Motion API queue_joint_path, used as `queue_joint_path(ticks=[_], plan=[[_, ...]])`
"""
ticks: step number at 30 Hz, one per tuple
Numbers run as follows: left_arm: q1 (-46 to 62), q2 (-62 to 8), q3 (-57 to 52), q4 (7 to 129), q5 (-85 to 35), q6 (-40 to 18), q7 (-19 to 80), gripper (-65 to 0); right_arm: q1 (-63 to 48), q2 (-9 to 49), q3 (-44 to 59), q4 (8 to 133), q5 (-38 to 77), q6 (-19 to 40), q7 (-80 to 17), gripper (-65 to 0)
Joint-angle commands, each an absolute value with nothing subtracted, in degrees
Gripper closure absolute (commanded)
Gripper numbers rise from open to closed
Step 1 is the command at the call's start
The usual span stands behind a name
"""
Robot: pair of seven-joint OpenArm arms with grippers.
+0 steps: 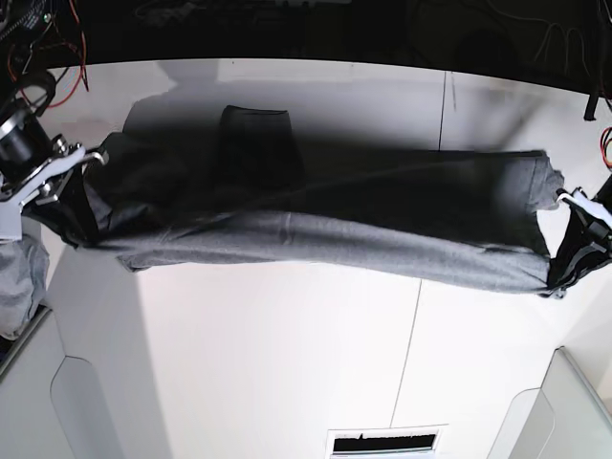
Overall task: Layout the t-shirt on the table in an organized manner, then fold the t-shirt properly
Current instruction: 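Lay the lifted shirt back down and release both grippers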
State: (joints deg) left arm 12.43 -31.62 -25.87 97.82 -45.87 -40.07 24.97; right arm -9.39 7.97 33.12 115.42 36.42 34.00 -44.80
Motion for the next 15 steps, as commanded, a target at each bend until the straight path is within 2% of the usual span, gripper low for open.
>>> queue_joint_path(ticks=[1, 6, 8, 9, 11, 12, 13, 15], plan=[[9.47, -33.23, -24.51, 96.40, -45.52, -40.00, 22.39, 0.0, -6.87, 8.58, 32.97, 114.61, 36.03, 33.63, -42.30, 0.0], [-4.97, -33.63, -13.06, 81.84, -36.53, -39.97, 15.57, 0.0, 5.61, 8.69, 30.09, 101.45, 27.92, 33.61, -37.19, 0.0], [-10.92, -33.63, -8.36, 75.24, -35.73, -35.70, 15.38, 0.0, 11.14, 8.69, 29.04, 95.50, 25.30, 33.61, -37.04, 0.0], [-13.69, -33.58, -6.09, 71.90, -35.73, -34.48, 15.35, -2.1, 13.63, 8.69, 28.67, 92.73, 23.92, 33.61, -36.84, -8.1], [-18.50, -33.30, -2.28, 65.58, -35.64, -33.65, 15.42, -20.5, 17.91, 8.69, 28.36, 87.39, 22.20, 32.93, -36.21, -31.1], [-20.32, -33.26, -0.73, 62.81, -35.59, -33.67, 15.42, -27.9, 19.75, 8.69, 28.36, 84.95, 21.87, 32.40, -36.25, -39.7], [-21.89, -33.17, 0.51, 60.60, -35.22, -33.67, 15.66, -31.9, 21.26, 8.71, 28.38, 82.78, 21.80, 31.90, -36.27, -44.6], [-23.66, -33.19, 1.72, 57.93, -34.89, -33.67, 17.93, -32.4, 22.87, 8.69, 28.38, 79.77, 22.15, 31.68, -36.53, -44.7]])
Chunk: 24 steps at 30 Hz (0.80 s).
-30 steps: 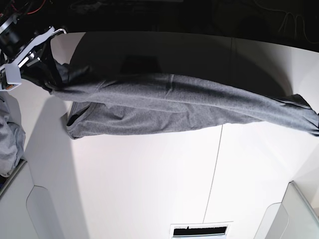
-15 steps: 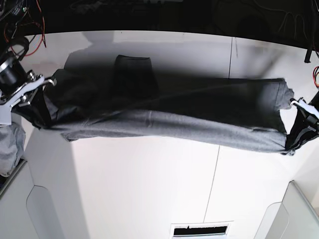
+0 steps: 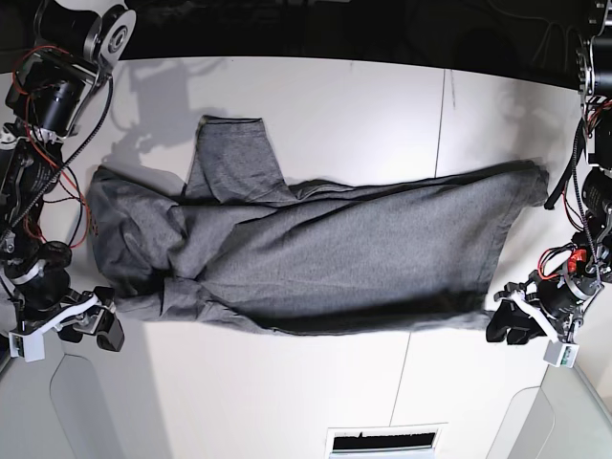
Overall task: Layout the t-shirt on the table in an organized manner, then fold the t-shirt properly
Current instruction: 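Lay the lifted shirt back down and release both grippers, then grasp the shirt edge with the right gripper and lift it, stretching toward the left gripper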
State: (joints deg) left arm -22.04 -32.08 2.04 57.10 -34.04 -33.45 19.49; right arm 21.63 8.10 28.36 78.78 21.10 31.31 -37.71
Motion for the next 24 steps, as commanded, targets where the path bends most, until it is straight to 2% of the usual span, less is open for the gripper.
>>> queue_joint_path(ticks=[1, 3, 5, 8, 10, 18, 24], plan=[[-23.83, -33.23, 1.69, 57.69, -34.94, -33.65, 20.08, -32.4, 23.09, 8.69, 28.38, 79.22, 22.41, 31.68, -37.15, -44.7], [-23.75, -33.74, 1.69, 57.74, -35.46, -34.83, 24.40, -32.3, 23.11, 8.78, 28.42, 79.29, 23.81, 31.68, -40.34, -44.7], [-23.40, -34.28, 1.69, 57.76, -39.97, -40.00, 28.97, -32.2, 23.00, 8.86, 28.56, 79.33, 27.40, 31.70, -46.06, -44.6], [-20.64, -35.97, 1.69, 58.61, -48.36, -40.00, 33.12, -32.2, 20.82, 8.84, 28.53, 79.61, 35.64, 32.34, -54.57, -44.5], [-17.23, -37.32, 1.15, 59.55, -49.52, -40.00, 33.36, -32.2, 17.12, 8.67, 28.51, 80.01, 40.14, 33.30, -56.88, -44.5], [-5.89, -38.44, -8.47, 60.12, -48.51, -40.00, 33.30, -32.2, 3.55, 8.69, 28.47, 80.05, 42.70, 33.30, -53.08, -44.5], [0.56, -38.28, -9.19, 60.27, -40.64, -40.00, 29.30, -32.2, -1.45, 7.53, 28.36, 80.05, 42.87, 33.50, -52.88, -44.5]])
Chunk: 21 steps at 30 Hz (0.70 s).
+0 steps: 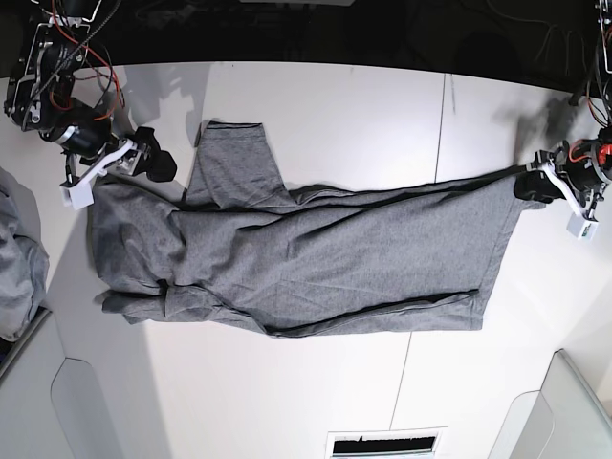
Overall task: Layout the t-shirt on the table in an organized manner, then fold the t-shirt properly
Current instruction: 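Grasp the shirt edge with the right gripper and lift it, stretching toward the left gripper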
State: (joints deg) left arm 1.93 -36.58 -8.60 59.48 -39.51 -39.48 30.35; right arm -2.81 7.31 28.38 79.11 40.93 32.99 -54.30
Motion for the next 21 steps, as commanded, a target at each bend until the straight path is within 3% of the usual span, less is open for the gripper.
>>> queue_joint_path(ticks=[1, 7, 13, 15, 17, 18, 19, 21], plan=[[1.08, -38.28, -9.19, 60.27, -38.85, -40.00, 27.33, -32.3, -1.45, 6.85, 28.36, 80.05, 42.83, 33.47, -52.86, -44.5], [2.07, -37.56, -8.54, 60.27, -33.32, -40.00, 23.40, -32.3, -1.45, 1.80, 26.87, 80.03, 35.57, 33.36, -49.43, -44.5], [2.09, -36.99, -6.94, 60.27, -33.15, -40.00, 23.33, -32.2, -1.45, -0.21, 18.09, 80.03, 32.71, 31.64, -45.50, -44.5], [2.13, -36.99, -6.63, 60.27, -33.12, -40.00, 23.35, -28.0, -1.48, -0.19, 15.00, 80.03, 30.89, 30.98, -44.91, -44.5], [2.22, -37.01, -6.66, 60.27, -33.12, -40.00, 23.33, -15.6, -1.43, -0.19, 12.86, 80.03, 28.80, 30.83, -43.79, -42.9], [2.20, -37.01, -6.66, 60.27, -33.15, -40.00, 23.33, -7.7, -1.43, -0.19, 12.08, 80.03, 27.77, 30.83, -42.57, -38.2], [2.20, -37.04, -6.66, 60.27, -33.17, -40.00, 23.33, 0.0, -1.41, -0.19, 11.51, 80.03, 26.76, 30.87, -41.28, -29.5], [2.20, -37.34, -6.66, 60.29, -33.45, -40.00, 23.27, 0.0, -1.23, -0.19, 11.11, 80.05, 26.04, 30.92, -40.05, -3.9]])
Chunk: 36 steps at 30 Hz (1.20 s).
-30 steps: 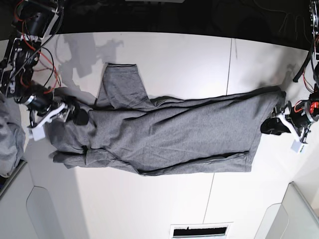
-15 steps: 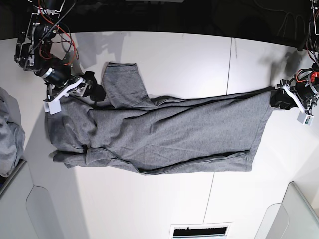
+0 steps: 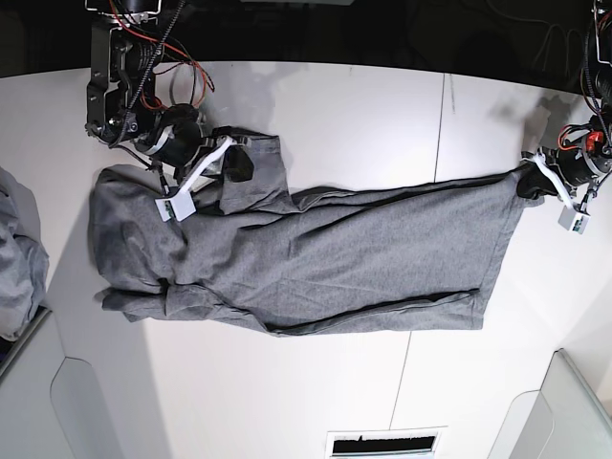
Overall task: Layout the t-shirt on the table in an organized manner, then fold the t-shirt properly
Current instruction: 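Grasp the shirt edge with the right gripper and lift it, stretching toward the left gripper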
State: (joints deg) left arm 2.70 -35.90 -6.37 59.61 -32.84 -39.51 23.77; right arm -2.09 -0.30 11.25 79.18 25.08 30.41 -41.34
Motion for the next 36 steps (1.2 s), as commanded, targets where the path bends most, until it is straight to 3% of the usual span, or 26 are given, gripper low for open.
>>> queue_joint_path(ticks=[1, 6, 12, 18, 25, 32, 36], plan=[[2.22, -37.76, -6.66, 60.34, -33.98, -40.00, 23.14, 0.0, -1.13, -0.14, 11.18, 80.27, 26.09, 30.92, -40.21, 0.0], [2.26, -42.17, -6.83, 61.95, -41.52, -40.00, 24.93, 0.0, -1.65, 0.01, 13.82, 87.33, 29.67, 32.47, -48.49, 0.0], [2.24, -47.66, -7.11, 67.57, -55.72, -40.00, 37.17, 0.0, -4.58, 2.59, 20.16, 104.20, 40.86, 33.69, -61.76, 0.0], [2.20, -51.11, -7.16, 74.13, -62.85, -40.00, 44.07, 0.0, -11.99, 8.84, 27.38, 114.98, 50.85, 34.28, -63.09, 0.0], [1.96, -52.73, -7.20, 79.02, -72.31, -40.00, 55.42, 0.0, -18.17, 12.36, 40.10, 124.57, 53.49, 34.54, -62.96, 0.0], [5.32, -52.34, -7.18, 78.96, -72.64, -40.00, 59.31, 0.0, -23.92, 12.49, 37.82, 122.87, 52.10, 34.50, -63.07, 0.0], [8.01, -51.86, -7.18, 78.94, -71.68, -40.00, 59.00, -13.6, -25.63, 12.49, 32.97, 118.26, 47.51, 34.44, -63.02, 0.0]])
